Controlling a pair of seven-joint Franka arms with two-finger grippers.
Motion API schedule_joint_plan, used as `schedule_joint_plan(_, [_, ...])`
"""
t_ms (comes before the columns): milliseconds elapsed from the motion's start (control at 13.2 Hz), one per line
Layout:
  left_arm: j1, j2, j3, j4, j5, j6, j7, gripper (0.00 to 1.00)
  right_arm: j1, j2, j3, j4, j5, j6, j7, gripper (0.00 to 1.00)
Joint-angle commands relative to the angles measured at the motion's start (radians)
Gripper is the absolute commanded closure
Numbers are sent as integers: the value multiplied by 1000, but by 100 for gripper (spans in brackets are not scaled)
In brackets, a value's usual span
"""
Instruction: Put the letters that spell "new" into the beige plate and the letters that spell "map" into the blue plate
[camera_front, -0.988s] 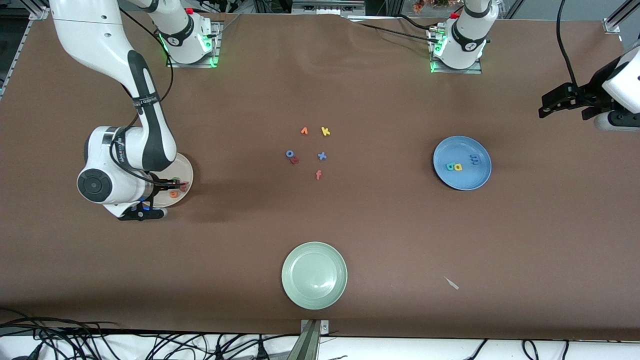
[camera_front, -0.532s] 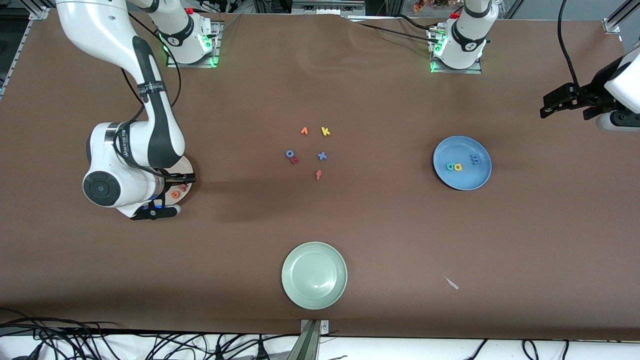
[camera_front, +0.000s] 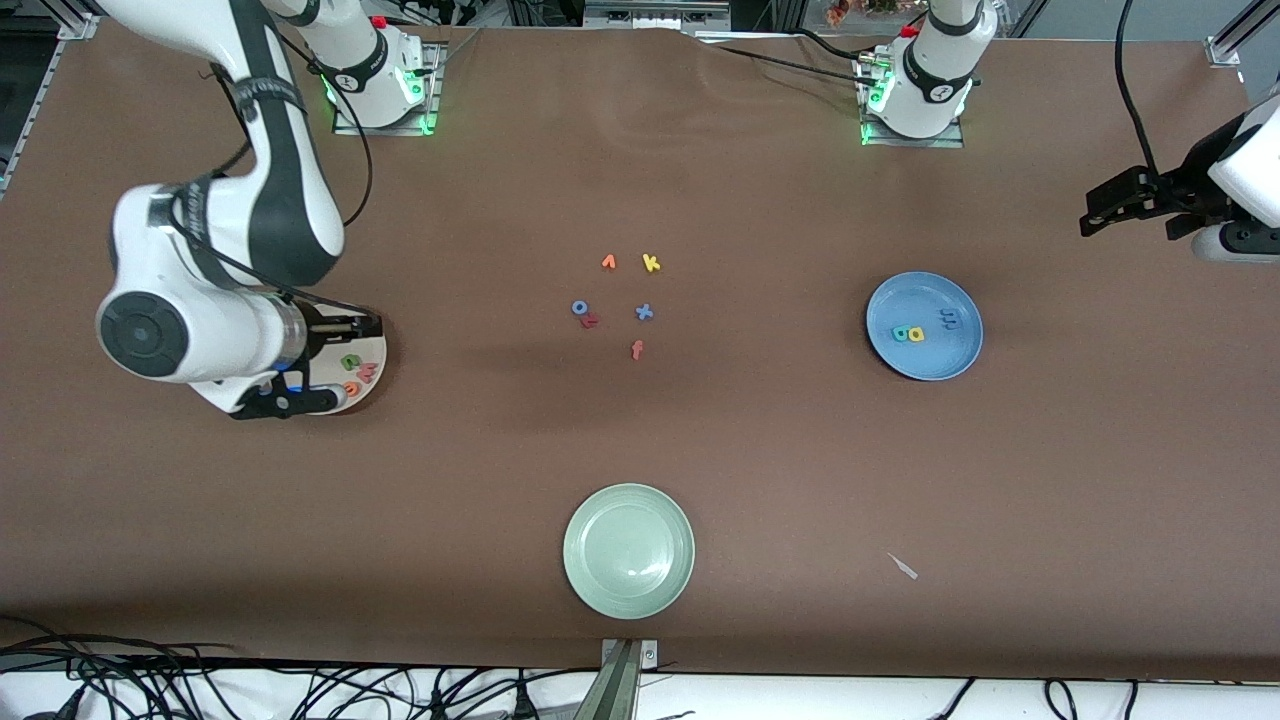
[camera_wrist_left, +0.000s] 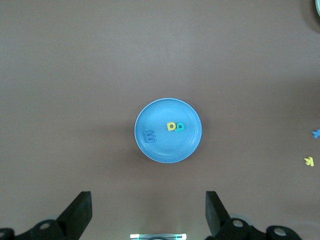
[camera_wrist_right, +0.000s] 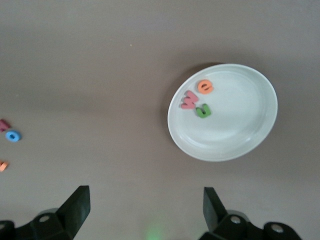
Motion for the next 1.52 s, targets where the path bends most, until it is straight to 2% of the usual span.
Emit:
schedule_joint_plan(0, [3, -19, -1, -18, -7, 11, -4, 0, -4, -63, -8, -8, -3, -57, 3, 0])
schedule_joint_plan(380, [3, -19, -1, -20, -7, 9, -4, 0, -6, -109, -33, -8, -7, -88, -9, 0])
schedule_joint_plan(1444, [3, -19, -1, -18, -7, 8, -4, 0, -4, -117, -22, -6, -16, -97, -12, 0])
